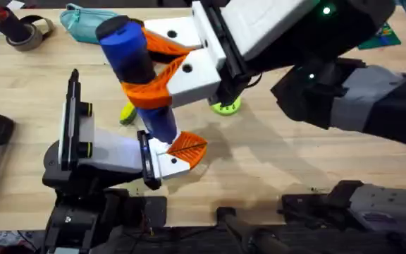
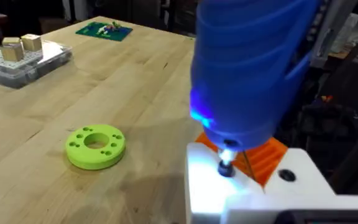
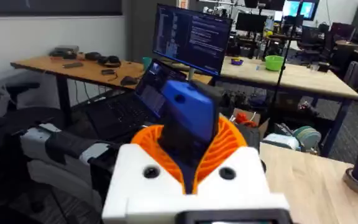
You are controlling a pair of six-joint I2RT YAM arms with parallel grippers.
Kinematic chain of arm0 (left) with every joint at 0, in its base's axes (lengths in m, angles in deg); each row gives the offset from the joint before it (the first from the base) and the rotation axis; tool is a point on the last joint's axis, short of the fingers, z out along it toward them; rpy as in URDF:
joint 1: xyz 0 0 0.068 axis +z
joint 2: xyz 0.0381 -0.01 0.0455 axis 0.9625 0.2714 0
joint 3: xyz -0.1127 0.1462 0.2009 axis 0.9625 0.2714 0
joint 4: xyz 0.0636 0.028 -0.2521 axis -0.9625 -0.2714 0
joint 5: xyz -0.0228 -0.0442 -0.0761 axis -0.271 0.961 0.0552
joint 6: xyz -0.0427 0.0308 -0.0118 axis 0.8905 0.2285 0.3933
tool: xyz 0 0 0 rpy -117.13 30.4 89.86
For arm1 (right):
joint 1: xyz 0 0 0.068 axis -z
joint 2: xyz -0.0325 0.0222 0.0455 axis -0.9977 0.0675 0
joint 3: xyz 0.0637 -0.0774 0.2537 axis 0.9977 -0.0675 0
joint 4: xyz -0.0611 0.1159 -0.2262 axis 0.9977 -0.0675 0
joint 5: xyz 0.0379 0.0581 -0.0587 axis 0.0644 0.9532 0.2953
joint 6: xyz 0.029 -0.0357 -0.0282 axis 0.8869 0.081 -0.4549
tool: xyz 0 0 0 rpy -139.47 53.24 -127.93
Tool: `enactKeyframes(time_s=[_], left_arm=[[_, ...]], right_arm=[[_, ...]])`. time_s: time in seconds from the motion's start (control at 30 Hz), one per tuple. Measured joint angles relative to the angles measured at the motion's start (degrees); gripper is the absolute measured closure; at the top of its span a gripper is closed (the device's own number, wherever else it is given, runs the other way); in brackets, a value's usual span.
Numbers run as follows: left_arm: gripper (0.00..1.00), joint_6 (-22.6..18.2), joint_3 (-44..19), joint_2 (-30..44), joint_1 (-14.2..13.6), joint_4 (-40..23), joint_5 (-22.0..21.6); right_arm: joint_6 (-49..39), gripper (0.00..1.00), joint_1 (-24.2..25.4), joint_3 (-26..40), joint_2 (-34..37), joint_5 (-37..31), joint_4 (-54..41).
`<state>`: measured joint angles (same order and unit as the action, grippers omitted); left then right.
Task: Pick up the gripper from the table and insert it into the empty holder that is missing its gripper. Then pick up a screw, insert it into the mounting hole, and use the screwdriver to tighten it. Finally, clean up the table by picking up the vegetable and placing it into the bucket.
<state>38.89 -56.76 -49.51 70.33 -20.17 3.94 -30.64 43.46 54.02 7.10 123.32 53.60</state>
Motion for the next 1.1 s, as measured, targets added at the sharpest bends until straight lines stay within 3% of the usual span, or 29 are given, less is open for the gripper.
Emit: enactKeyframes(time_s=[1.1], left_arm=[[0.986,0.15,0.00,0.00,0.00,-0.08,0.02]], right_arm=[[-0.01,0.954,-0.28,-0.46,0.00,-0.68,-0.03]])
